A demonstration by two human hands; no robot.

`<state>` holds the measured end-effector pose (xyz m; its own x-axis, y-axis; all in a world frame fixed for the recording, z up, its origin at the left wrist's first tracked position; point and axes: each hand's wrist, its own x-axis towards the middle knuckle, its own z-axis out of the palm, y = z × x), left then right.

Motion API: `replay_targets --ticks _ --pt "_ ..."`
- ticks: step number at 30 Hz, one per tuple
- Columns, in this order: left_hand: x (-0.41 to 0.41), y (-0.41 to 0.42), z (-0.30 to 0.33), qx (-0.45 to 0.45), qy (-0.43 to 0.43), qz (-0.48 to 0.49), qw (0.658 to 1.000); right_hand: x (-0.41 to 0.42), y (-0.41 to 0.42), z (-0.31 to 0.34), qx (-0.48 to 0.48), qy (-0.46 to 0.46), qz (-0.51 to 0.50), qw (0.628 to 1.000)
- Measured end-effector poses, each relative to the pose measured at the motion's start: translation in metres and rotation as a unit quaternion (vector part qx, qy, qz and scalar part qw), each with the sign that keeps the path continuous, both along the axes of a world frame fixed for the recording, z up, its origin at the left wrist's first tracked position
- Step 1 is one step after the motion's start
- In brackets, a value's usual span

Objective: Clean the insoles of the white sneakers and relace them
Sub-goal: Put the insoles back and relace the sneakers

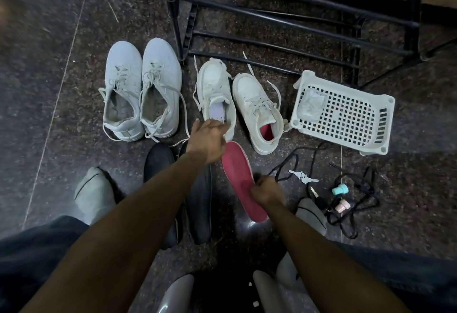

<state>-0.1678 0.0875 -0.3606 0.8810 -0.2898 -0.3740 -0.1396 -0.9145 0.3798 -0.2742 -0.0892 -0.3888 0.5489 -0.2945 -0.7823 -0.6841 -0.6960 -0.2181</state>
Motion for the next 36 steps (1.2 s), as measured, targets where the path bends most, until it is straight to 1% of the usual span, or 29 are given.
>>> replay_targets --ticks 1,3,4,6,8,9,11,13,15,17,20,24,29,33,35,36 --pt "-0.006 -0.004 0.000 -0.007 -0.006 0.002 1.000 -0.004 -0.008 0.003 -0.021 -0.001 0.021 1.000" --pt "-0.021 -0.011 -0.001 -0.011 -0.031 0.004 0.999 -0.016 -0.018 0.007 -0.053 -0.022 0.095 0.994" --pt "-0.028 -0.013 -0.002 -0.013 -0.059 0.010 0.998 -0.022 -0.019 0.009 -0.062 -0.042 0.135 0.988" --pt "-0.038 -0.016 -0.004 -0.020 -0.155 0.037 0.987 -0.032 -0.011 0.012 -0.074 -0.083 0.192 0.975" --pt "-0.037 -0.013 -0.004 -0.014 -0.231 0.076 0.970 -0.037 0.001 0.009 -0.088 -0.100 0.216 0.967" --pt "-0.033 -0.009 -0.005 -0.004 -0.241 0.091 0.966 -0.039 0.006 0.007 -0.095 -0.097 0.219 0.966" --pt "-0.021 -0.002 -0.003 0.023 -0.216 0.099 0.971 -0.042 0.016 0.004 -0.116 -0.087 0.223 0.964" --pt "-0.010 0.003 -0.002 0.041 -0.187 0.073 0.979 -0.040 0.020 0.000 -0.140 -0.084 0.232 0.959" --pt "0.000 0.003 0.000 0.037 -0.176 0.045 0.983 -0.035 0.020 -0.001 -0.152 -0.090 0.243 0.954" --pt "0.009 0.000 0.003 0.030 -0.143 0.049 0.988 -0.030 0.015 -0.004 -0.141 -0.098 0.257 0.951" --pt "0.016 -0.001 0.006 0.007 -0.080 0.082 0.993 -0.029 0.007 -0.006 -0.100 -0.100 0.255 0.956" --pt "0.019 0.003 0.009 -0.017 -0.074 0.083 0.994 -0.032 0.001 -0.004 -0.061 -0.115 0.210 0.969" --pt "0.017 0.002 0.012 -0.033 -0.057 0.107 0.992 -0.035 -0.004 0.011 -0.050 -0.145 0.068 0.986" --pt "0.016 0.002 0.015 -0.033 -0.035 0.108 0.993 -0.033 -0.004 0.033 -0.017 -0.224 -0.008 0.974" --pt "0.017 0.002 0.018 -0.021 -0.025 0.093 0.995 -0.029 0.000 0.047 -0.003 -0.259 -0.017 0.966" --pt "0.016 0.002 0.019 -0.018 -0.020 0.090 0.996 -0.024 0.003 0.056 0.003 -0.270 0.001 0.963"
